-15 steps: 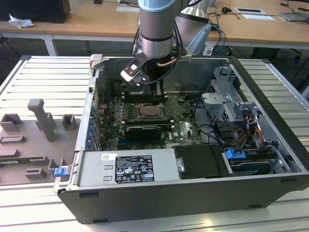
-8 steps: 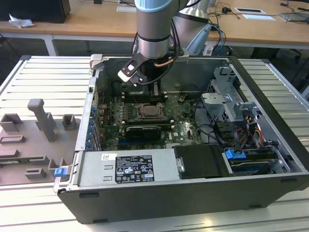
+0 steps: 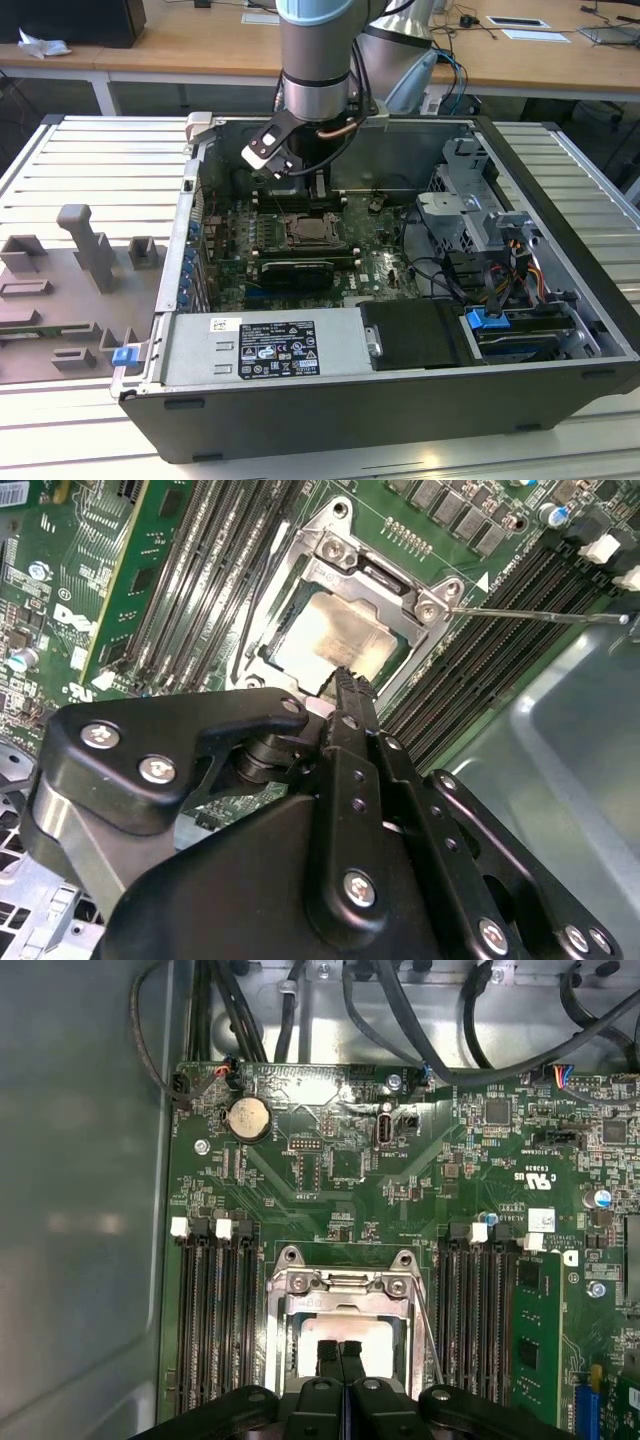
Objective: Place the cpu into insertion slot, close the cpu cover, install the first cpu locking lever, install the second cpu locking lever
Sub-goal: 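Install the first cpu locking lever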
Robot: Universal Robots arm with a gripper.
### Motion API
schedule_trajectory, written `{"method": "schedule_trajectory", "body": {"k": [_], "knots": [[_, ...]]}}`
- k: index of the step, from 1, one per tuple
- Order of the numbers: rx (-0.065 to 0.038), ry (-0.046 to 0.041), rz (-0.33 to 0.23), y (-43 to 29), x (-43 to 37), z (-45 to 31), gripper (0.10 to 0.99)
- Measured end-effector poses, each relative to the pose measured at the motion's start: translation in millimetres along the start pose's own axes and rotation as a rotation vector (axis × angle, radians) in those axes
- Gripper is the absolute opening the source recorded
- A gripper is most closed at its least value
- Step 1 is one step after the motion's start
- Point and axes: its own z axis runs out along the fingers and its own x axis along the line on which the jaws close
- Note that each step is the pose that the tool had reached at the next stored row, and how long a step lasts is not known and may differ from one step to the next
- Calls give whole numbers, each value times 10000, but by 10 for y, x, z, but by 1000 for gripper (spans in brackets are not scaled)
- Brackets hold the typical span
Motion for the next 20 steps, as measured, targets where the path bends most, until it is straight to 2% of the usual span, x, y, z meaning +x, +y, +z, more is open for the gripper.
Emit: {"method": "schedule_trajectory", "body": {"k": [5,8,9,10,11,12,13,16,18,20], "knots": [[2,-6,1,-1,0,-5,106],[1,-7,1,1,1,-40,106],[1,-5,1,9,4,-145,106],[1,-6,1,14,7,-216,106],[2,-6,1,22,11,-334,106],[3,-7,1,24,12,-371,106],[2,1,-75,24,13,-372,106],[26,66,-1055,24,13,-370,106],[95,91,-1494,24,13,-370,106],[364,135,-1749,24,20,-369,106]]}}
